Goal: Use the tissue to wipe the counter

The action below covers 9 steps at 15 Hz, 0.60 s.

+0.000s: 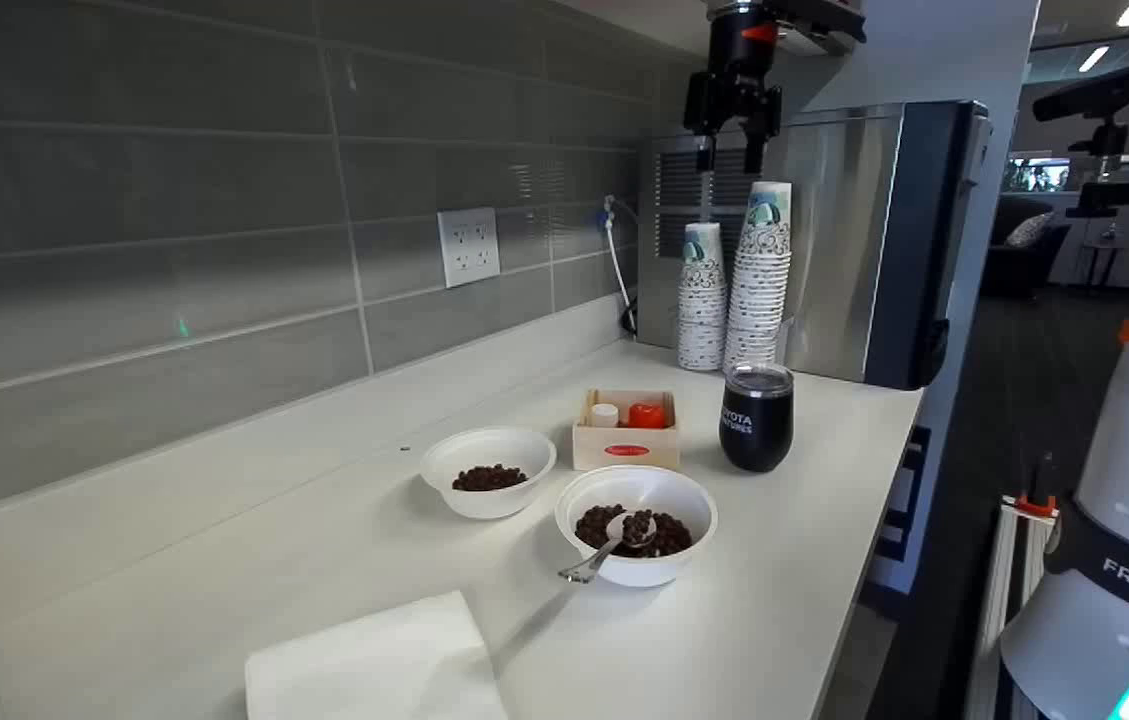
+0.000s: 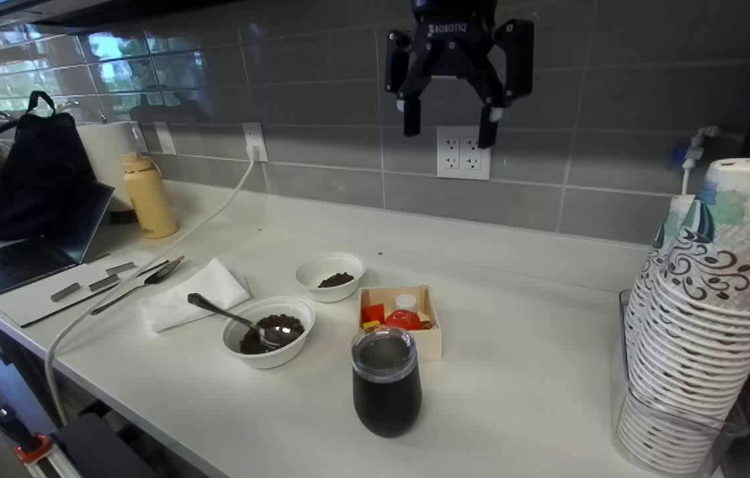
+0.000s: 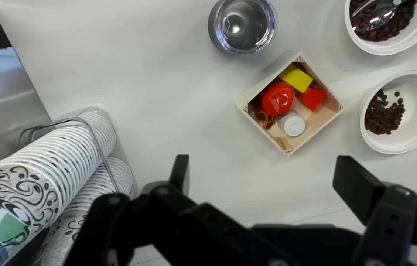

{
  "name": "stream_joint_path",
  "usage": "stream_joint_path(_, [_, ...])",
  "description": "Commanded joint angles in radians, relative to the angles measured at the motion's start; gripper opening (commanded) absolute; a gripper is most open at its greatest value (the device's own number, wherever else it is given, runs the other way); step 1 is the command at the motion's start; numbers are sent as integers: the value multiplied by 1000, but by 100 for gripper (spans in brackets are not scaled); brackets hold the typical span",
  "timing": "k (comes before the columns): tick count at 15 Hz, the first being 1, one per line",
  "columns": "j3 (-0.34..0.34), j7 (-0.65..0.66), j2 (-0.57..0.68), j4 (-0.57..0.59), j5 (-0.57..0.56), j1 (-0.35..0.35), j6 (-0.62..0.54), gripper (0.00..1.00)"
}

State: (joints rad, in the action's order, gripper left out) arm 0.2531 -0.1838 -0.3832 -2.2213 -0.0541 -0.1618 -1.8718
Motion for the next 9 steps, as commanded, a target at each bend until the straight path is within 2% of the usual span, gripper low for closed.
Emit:
stream_joint_path(1, [-7,-3,2,3,3,-8,3,100])
stream_joint_path(4, [-7,-3,2,3,3,-8,3,100])
stream_joint_path(9, [-26,17,-30,-101,6,-2,-31,100])
